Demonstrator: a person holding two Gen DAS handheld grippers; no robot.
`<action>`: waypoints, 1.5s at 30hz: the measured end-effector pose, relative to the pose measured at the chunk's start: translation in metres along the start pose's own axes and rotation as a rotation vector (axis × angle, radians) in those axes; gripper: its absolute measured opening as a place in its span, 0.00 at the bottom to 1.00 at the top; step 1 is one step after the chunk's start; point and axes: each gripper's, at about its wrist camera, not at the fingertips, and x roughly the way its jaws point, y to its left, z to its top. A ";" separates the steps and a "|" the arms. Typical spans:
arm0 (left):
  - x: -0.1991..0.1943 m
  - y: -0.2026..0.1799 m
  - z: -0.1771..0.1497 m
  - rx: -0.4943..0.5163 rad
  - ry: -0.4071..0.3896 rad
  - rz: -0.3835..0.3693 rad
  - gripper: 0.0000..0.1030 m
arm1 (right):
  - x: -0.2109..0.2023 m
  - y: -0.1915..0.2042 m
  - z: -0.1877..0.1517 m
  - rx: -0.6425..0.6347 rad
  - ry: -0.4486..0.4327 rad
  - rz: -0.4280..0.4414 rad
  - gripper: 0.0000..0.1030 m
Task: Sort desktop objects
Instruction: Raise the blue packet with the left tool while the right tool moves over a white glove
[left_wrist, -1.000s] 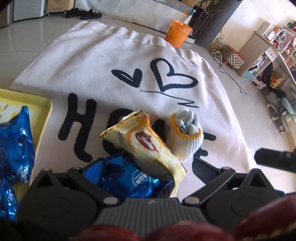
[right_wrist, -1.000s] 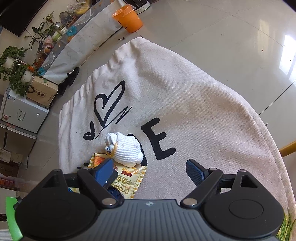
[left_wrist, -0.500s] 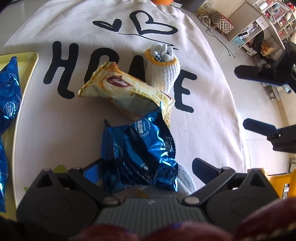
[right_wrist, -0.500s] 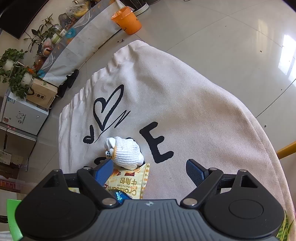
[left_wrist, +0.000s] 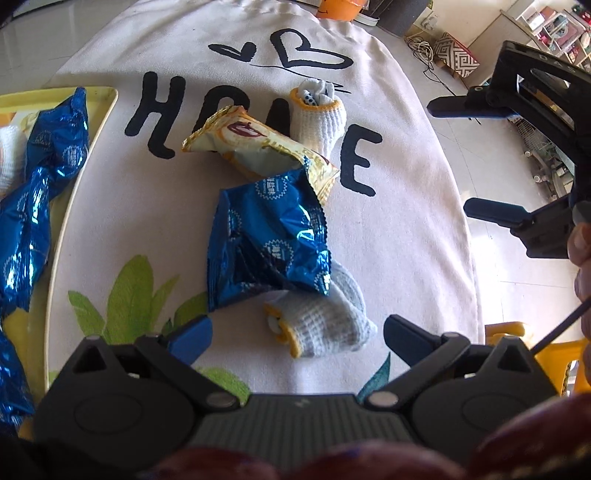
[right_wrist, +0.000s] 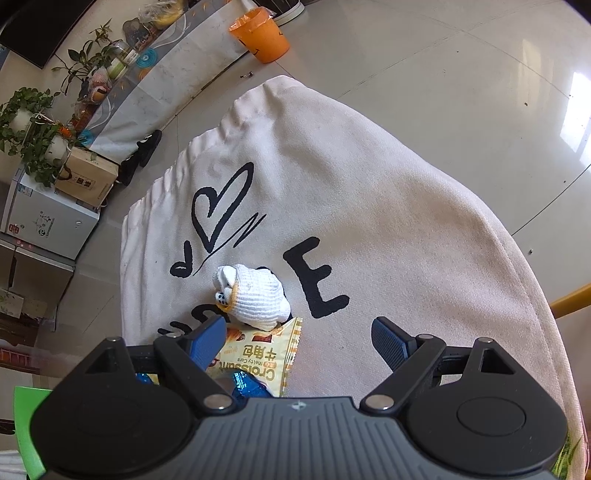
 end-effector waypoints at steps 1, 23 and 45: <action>0.001 0.000 -0.001 -0.013 0.004 -0.007 0.99 | -0.002 0.000 0.000 -0.007 -0.004 0.003 0.84; 0.030 0.000 -0.004 -0.066 -0.015 0.117 0.99 | 0.000 0.005 0.001 -0.049 0.004 -0.006 0.84; -0.006 0.042 -0.022 0.029 -0.002 0.161 0.99 | 0.024 0.011 -0.015 -0.070 0.119 0.109 0.84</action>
